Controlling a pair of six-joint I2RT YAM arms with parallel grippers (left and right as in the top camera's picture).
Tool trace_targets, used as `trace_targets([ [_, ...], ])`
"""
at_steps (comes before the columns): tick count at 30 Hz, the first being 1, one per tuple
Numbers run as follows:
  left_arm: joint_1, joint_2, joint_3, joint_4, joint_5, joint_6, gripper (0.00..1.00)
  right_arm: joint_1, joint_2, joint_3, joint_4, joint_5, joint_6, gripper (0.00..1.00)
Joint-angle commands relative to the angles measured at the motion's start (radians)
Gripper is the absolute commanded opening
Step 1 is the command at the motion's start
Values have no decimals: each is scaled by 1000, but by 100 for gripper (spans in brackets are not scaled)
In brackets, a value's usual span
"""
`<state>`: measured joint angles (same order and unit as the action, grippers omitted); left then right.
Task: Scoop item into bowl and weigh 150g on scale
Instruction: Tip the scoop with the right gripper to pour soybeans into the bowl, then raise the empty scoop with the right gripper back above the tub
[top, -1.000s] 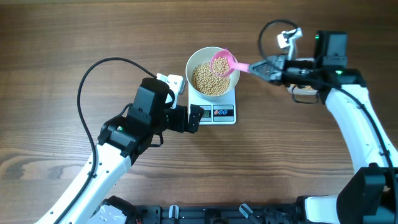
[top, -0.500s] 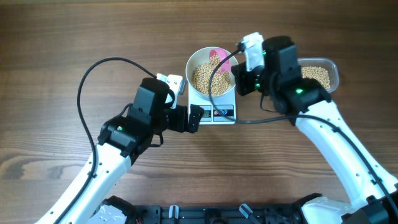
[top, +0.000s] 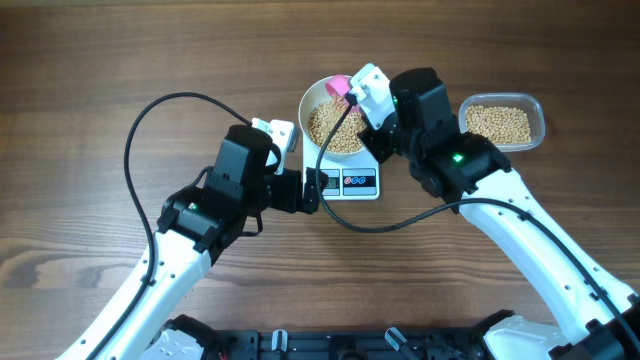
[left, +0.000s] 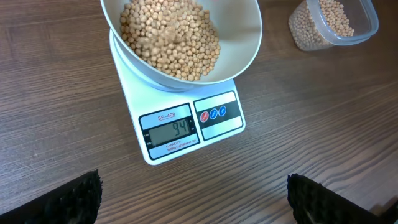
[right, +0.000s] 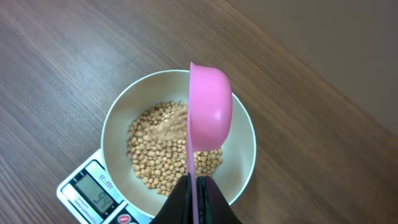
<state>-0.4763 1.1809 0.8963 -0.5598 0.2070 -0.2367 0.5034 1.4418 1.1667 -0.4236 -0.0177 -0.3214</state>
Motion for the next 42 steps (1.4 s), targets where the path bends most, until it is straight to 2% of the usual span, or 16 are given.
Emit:
trace_targets([
  [1, -5, -8, 0, 3, -10, 20, 100, 4, -13, 6, 7, 18, -66, 4],
  [5, -5, -8, 0, 3, -10, 20, 100, 4, -13, 6, 5, 27, -151, 4],
  [14, -5, -8, 0, 3, -10, 20, 100, 4, -13, 6, 7, 27, -135, 4],
  [17, -5, -8, 0, 3, -10, 20, 100, -2, -13, 6, 7, 16, 6, 4],
  [19, -5, -8, 0, 3, -10, 20, 100, -22, -13, 6, 7, 16, 176, 4],
  [22, -5, -8, 0, 3, -10, 20, 100, -92, -13, 6, -2, -18, 448, 4],
  [24, -5, -8, 0, 3, -10, 20, 100, -192, -13, 6, 2, -197, 536, 4],
  [26, -5, -8, 0, 3, -10, 20, 100, -272, -13, 6, 8, -340, 557, 4],
  [27, -5, -8, 0, 3, -10, 20, 100, -358, -13, 6, 12, -470, 574, 4],
  [31, -5, -8, 0, 3, -10, 21, 100, -542, -13, 6, 12, -706, 590, 4],
  [36, -5, -8, 0, 3, -10, 20, 100, -687, -13, 6, 13, -785, 582, 4],
  [42, -5, -8, 0, 3, -10, 20, 100, -761, -13, 6, 49, -793, 571, 4],
])
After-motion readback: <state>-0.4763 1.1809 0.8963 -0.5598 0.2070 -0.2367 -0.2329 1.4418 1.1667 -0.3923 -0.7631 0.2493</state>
